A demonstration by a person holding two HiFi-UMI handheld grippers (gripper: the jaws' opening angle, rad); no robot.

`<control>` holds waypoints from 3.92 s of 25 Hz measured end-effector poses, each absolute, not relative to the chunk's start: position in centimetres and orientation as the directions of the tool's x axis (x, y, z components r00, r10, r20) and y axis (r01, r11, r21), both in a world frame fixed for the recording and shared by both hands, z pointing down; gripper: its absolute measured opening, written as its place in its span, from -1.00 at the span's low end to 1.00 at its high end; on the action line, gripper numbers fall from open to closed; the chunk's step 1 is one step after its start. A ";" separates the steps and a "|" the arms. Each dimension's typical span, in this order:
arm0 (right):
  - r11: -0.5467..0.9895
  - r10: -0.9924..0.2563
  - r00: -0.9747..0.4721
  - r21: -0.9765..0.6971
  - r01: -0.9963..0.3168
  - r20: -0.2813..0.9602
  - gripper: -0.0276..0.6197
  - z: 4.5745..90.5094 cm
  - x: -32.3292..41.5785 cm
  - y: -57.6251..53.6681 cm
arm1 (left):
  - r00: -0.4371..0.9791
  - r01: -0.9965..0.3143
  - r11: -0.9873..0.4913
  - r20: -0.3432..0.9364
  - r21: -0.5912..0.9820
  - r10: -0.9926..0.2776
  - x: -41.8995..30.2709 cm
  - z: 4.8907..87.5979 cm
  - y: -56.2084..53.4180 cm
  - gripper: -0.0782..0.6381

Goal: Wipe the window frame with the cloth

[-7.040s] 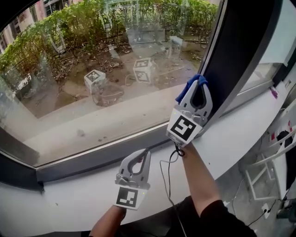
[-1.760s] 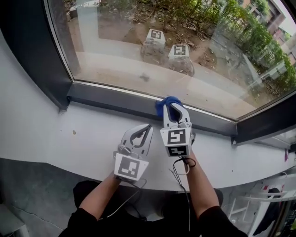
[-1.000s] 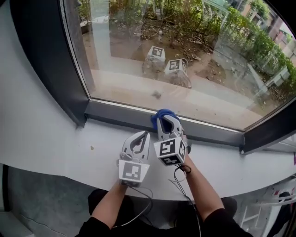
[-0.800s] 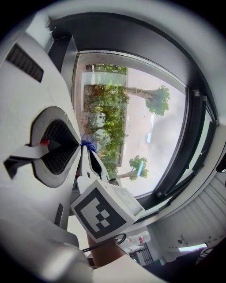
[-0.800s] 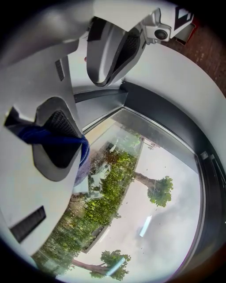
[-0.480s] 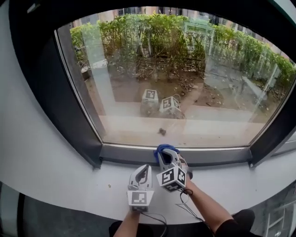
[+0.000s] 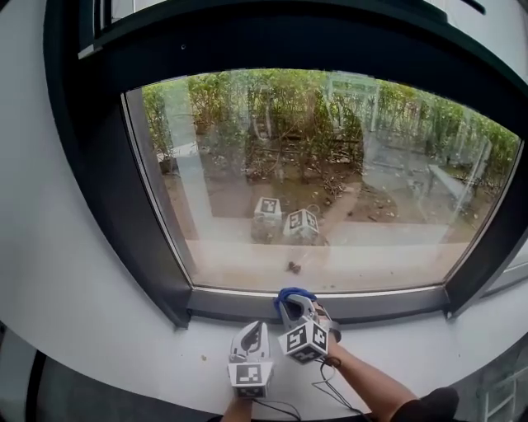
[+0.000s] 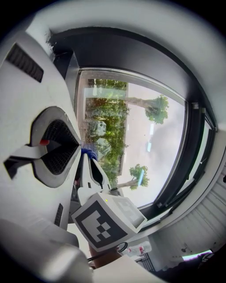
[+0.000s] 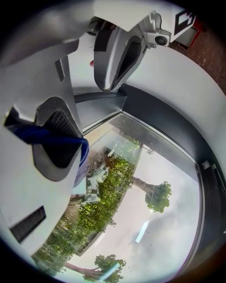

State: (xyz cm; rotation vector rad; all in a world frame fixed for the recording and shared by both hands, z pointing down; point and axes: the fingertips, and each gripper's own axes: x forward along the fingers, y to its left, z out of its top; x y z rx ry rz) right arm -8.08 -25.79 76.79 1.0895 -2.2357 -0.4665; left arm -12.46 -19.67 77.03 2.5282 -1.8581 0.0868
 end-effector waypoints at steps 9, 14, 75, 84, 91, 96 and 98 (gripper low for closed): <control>0.635 -0.767 -0.519 0.561 -0.531 0.377 -0.84 77.7 -10.1 -25.9 | 0.247 -0.966 -0.251 0.060 -0.065 -0.967 -13.8 77.3 -19.6 -0.77; 0.634 -0.765 -0.531 0.572 -0.521 0.364 -0.84 77.7 -11.7 -26.2 | 0.222 -0.971 -0.225 0.049 -0.084 -0.974 -14.9 76.8 -19.8 -0.77; 0.825 -0.532 -0.761 0.429 -0.368 0.371 -0.84 75.9 -30.8 -26.6 | -0.137 -0.990 0.132 0.148 -0.042 -0.980 -29.9 78.0 -19.8 -0.77; 0.860 -0.483 -0.803 0.363 -0.359 0.349 -0.84 75.6 -32.9 -26.6 | -0.161 -0.987 0.155 0.165 -0.049 -0.973 -30.4 78.0 -19.5 -0.77; 0.889 -0.437 -0.831 0.309 -0.339 0.344 -0.84 74.4 -34.5 -26.6 | -0.157 -0.988 0.154 0.163 -0.027 -0.974 -30.7 77.9 -19.5 -0.77; 0.902 -0.412 -0.843 0.287 -0.323 0.346 -0.84 73.5 -34.8 -26.7 | -0.148 -0.988 0.152 0.150 0.016 -0.978 -30.5 78.2 -19.6 -0.77; 0.897 -0.417 -0.851 0.298 -0.327 0.321 -0.84 72.9 -34.7 -26.5 | -0.140 -0.989 0.145 0.146 0.029 -0.979 -30.3 78.1 -19.6 -0.77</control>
